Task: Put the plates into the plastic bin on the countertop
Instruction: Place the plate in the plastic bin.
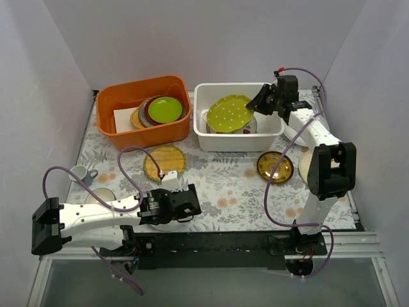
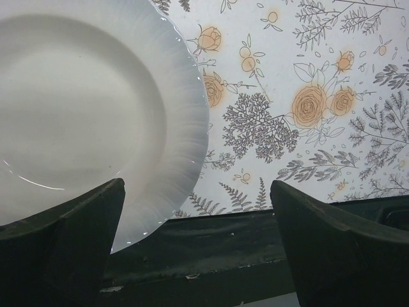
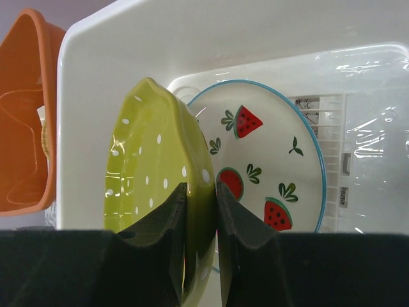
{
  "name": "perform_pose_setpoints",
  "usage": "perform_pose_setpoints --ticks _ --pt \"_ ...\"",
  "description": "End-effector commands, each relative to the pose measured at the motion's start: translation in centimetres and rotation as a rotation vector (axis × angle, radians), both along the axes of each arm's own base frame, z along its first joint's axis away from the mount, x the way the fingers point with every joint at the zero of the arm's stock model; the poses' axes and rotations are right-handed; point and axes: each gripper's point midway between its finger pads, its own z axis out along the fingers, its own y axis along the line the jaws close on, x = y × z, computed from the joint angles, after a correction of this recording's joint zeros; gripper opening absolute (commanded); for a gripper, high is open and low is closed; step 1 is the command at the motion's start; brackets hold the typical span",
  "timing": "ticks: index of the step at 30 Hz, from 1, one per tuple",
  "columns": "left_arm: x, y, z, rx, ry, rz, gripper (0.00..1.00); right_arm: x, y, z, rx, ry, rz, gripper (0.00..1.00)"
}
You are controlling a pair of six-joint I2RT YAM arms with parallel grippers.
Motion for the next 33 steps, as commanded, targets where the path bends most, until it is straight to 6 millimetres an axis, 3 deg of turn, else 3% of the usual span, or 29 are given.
perform_pose_setpoints --ticks 1,11,24,30,31,33 --pt "0.0 0.3 0.4 -0.063 0.017 0.082 0.98 1.9 1.4 3.4 0.086 -0.131 0.028 0.01" --pt "0.0 0.2 0.4 -0.098 0.015 0.094 0.98 2.2 1.5 0.1 0.042 -0.084 0.059 0.01" --pt "-0.3 0.7 0.4 -0.097 0.029 0.101 0.98 0.6 1.9 -5.1 0.022 0.009 0.130 0.04" --pt "-0.3 0.8 0.6 -0.105 0.029 0.106 0.98 0.0 2.1 -6.6 0.008 0.049 0.166 0.12" --pt "-0.4 0.9 0.5 -0.104 0.032 0.107 0.98 -0.1 2.0 -6.7 0.006 0.050 0.168 0.22" --pt "-0.4 0.9 0.5 -0.106 0.033 0.107 0.98 -0.5 2.1 -6.8 0.005 0.051 0.181 0.31"
